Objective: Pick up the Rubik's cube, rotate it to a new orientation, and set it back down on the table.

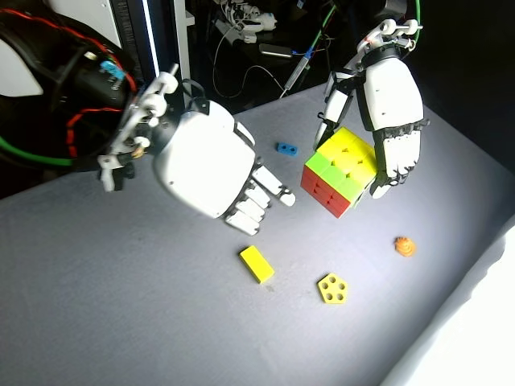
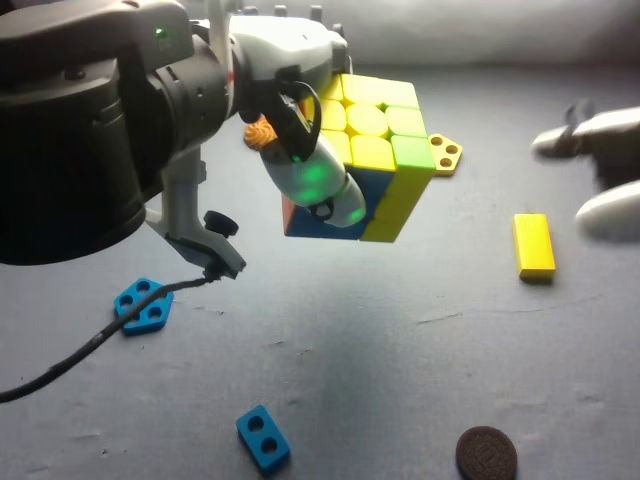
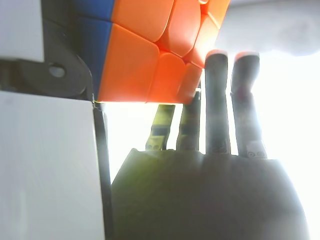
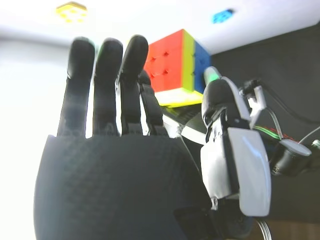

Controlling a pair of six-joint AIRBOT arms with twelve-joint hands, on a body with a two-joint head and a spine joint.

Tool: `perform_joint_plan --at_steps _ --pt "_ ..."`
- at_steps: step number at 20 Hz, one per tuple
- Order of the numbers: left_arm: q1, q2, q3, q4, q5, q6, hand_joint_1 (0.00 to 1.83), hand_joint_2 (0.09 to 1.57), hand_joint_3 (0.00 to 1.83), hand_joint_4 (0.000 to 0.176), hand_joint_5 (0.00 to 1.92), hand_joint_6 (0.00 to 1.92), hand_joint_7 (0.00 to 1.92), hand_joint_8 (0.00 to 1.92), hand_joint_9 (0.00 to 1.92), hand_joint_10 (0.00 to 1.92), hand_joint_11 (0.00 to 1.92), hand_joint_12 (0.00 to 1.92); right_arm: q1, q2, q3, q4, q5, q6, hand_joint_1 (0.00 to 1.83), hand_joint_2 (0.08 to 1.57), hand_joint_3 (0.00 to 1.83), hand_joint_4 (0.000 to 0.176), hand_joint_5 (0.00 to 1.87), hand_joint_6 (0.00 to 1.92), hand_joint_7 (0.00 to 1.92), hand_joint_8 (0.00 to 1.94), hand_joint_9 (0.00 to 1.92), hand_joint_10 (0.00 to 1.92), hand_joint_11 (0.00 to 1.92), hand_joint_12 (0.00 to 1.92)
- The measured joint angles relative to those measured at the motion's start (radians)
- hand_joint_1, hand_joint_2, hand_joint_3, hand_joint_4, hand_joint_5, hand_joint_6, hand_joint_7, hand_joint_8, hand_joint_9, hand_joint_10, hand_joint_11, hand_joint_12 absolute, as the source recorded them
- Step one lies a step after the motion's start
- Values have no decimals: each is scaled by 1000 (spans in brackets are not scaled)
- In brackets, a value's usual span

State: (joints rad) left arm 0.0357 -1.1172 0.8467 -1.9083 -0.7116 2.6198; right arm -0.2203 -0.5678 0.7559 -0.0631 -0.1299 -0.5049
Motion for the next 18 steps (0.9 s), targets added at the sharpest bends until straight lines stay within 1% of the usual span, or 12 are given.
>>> perform_joint_plan --at_steps 1,2,3,4,5,6,7,8,10,11,13,18 --pt "8 3 0 25 2 -35 973 1447 0 30 439 1794 444 1863 295 1882 290 1921 12 19 18 -1 5 -5 171 1272 0 0 101 6 306 1352 283 1760 201 1921" --pt "38 12 0 86 8 -150 977 1445 0 30 443 1787 448 1859 297 1881 291 1921 40 28 44 -2 -16 -17 173 1272 0 0 100 5 305 1349 282 1758 201 1921" --pt "48 13 0 114 10 -181 977 1445 0 30 443 1787 448 1859 297 1881 291 1921 46 27 48 -2 -19 -17 173 1272 0 0 100 5 305 1349 282 1758 201 1921" --pt "61 13 0 146 11 -225 985 1437 0 28 456 1764 455 1850 308 1858 290 1921 50 25 49 -11 -21 -20 133 1275 1 0 80 3 308 1160 289 1576 146 1921" --pt "82 13 1 189 15 -288 950 1460 5 32 407 1841 431 1876 302 1854 282 1921 60 22 49 -30 -23 -20 46 1276 1 0 122 19 239 673 195 1114 28 1709" --pt "100 14 1 225 19 -340 943 1466 8 33 396 1857 425 1882 301 1854 281 1921 69 18 48 -40 -28 -21 26 1278 1 0 132 19 297 402 210 929 5 1638" --pt "121 16 1 247 27 -381 946 1466 3 31 406 1838 423 1895 291 1882 292 1921 83 14 48 -56 -30 -21 43 1279 0 0 138 13 332 114 204 641 0 1469" --pt "141 18 1 270 37 -423 949 1465 1 30 418 1821 414 1906 277 1900 300 1921 97 14 48 -72 -27 -21 57 1275 0 0 123 4 258 11 119 422 0 1160" --pt "187 18 1 318 46 -513 954 1464 0 23 409 1806 428 1910 277 1881 269 1921 104 14 48 -139 5 -22 6 1268 0 0 56 16 63 12 31 145 0 405" --pt "206 18 1 338 47 -549 945 1469 2 24 401 1816 419 1919 265 1883 270 1921 103 14 48 -157 7 -23 7 1261 0 0 30 10 34 5 18 79 0 121" --pt "240 18 1 383 50 -617 959 1460 0 25 413 1803 430 1900 259 1892 279 1921 97 14 49 -171 13 -23 0 1258 0 0 2 0 16 0 3 52 0 4" --pt "341 -3 31 541 74 -839 946 1469 2 23 399 1817 419 1920 258 1898 278 1921 89 14 58 -181 13 -72 0 1247 0 0 0 0 5 2 4 27 0 0"
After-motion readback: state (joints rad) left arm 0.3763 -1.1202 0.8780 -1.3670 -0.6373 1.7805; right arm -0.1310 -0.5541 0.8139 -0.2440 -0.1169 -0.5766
